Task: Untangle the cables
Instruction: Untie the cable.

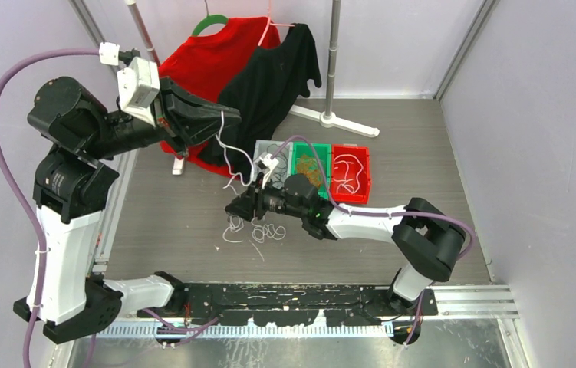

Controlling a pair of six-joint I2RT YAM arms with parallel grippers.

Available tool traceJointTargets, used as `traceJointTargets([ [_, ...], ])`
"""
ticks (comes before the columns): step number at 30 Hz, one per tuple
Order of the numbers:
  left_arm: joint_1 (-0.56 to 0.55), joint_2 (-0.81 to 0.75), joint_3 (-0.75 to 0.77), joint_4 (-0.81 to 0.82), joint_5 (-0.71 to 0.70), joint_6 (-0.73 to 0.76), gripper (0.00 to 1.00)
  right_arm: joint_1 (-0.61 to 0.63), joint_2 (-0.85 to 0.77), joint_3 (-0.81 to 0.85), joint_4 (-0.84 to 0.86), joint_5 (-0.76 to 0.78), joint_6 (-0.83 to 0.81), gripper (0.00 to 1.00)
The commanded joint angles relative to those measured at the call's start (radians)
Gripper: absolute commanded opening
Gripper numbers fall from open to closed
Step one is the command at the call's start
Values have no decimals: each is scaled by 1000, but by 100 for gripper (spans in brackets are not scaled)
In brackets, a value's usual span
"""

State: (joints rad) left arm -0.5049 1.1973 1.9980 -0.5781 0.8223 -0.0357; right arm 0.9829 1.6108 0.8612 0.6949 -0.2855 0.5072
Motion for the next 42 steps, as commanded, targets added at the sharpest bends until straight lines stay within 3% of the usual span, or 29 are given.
traceJointTargets([
  [1, -4, 18, 90, 39, -8, -16, 0, 4, 17, -14, 108, 35, 51, 42],
  [9, -4, 113, 327, 8, -56, 42, 0, 4, 114, -95, 171, 80, 150, 41],
  [14, -4, 127, 393, 33, -133, 120, 0, 4, 152, -112, 179, 103, 204, 42],
  [18, -4, 120, 389, 139, -270, 202, 0, 17, 148, -111, 77, 173, 177, 46],
  [22, -4, 107, 354, 352, -452, 313, 0, 30, 145, -126, 58, 212, 167, 50],
  [29, -4, 159, 432, 552, -517, 465, 0, 43, 145, -129, 32, 235, 141, 56],
  [39, -4, 173, 401, 734, -579, 567, 0, 48, 145, -141, 21, 264, 129, 56],
  [42, -5, 245, 535, 786, -581, 603, 0, 49, 150, -151, 20, 272, 137, 55],
])
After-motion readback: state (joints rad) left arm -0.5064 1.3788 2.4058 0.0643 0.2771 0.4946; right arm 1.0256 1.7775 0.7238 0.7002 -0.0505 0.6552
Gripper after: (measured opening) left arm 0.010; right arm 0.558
